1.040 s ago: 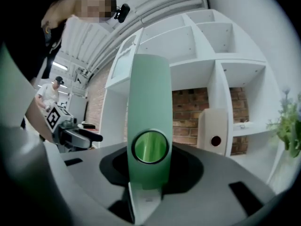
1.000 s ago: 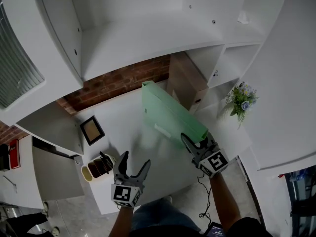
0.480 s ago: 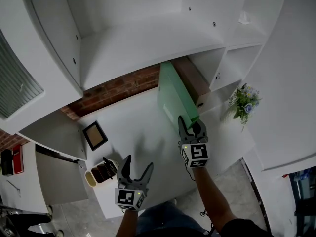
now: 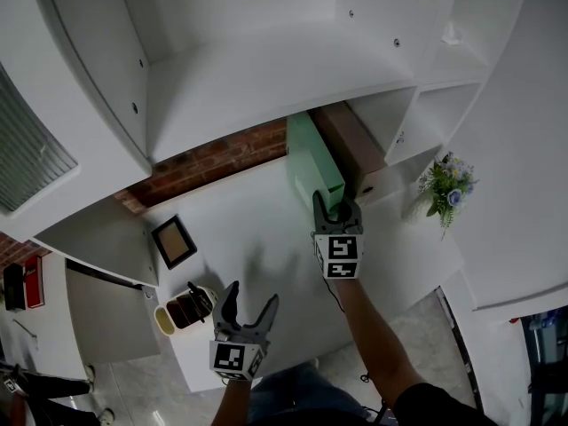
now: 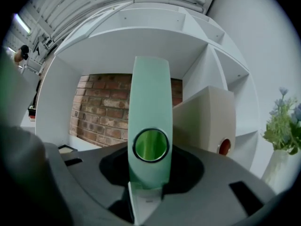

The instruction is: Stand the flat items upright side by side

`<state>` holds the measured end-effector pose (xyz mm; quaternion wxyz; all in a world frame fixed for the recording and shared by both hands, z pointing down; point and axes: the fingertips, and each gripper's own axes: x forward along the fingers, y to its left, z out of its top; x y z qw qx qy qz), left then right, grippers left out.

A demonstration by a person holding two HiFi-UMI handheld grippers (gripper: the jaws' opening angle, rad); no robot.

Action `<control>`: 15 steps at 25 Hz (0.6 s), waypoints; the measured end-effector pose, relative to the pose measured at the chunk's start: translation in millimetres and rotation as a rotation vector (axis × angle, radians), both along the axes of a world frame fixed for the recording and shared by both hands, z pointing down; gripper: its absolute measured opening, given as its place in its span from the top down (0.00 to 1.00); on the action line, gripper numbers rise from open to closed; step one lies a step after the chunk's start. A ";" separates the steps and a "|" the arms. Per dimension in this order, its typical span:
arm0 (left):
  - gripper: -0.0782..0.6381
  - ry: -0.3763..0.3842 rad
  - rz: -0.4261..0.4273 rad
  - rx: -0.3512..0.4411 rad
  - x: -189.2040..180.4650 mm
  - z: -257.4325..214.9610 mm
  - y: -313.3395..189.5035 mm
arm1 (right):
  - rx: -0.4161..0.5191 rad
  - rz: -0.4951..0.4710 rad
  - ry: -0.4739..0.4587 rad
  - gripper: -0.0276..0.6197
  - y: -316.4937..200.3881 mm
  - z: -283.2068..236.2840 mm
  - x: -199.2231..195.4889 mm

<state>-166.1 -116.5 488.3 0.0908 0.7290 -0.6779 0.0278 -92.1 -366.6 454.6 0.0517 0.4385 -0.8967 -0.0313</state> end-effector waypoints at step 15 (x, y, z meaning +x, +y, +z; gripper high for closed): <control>0.40 0.003 0.001 -0.009 0.2 -0.2 3.8 | -0.012 -0.004 0.004 0.66 -6.0 10.6 -7.3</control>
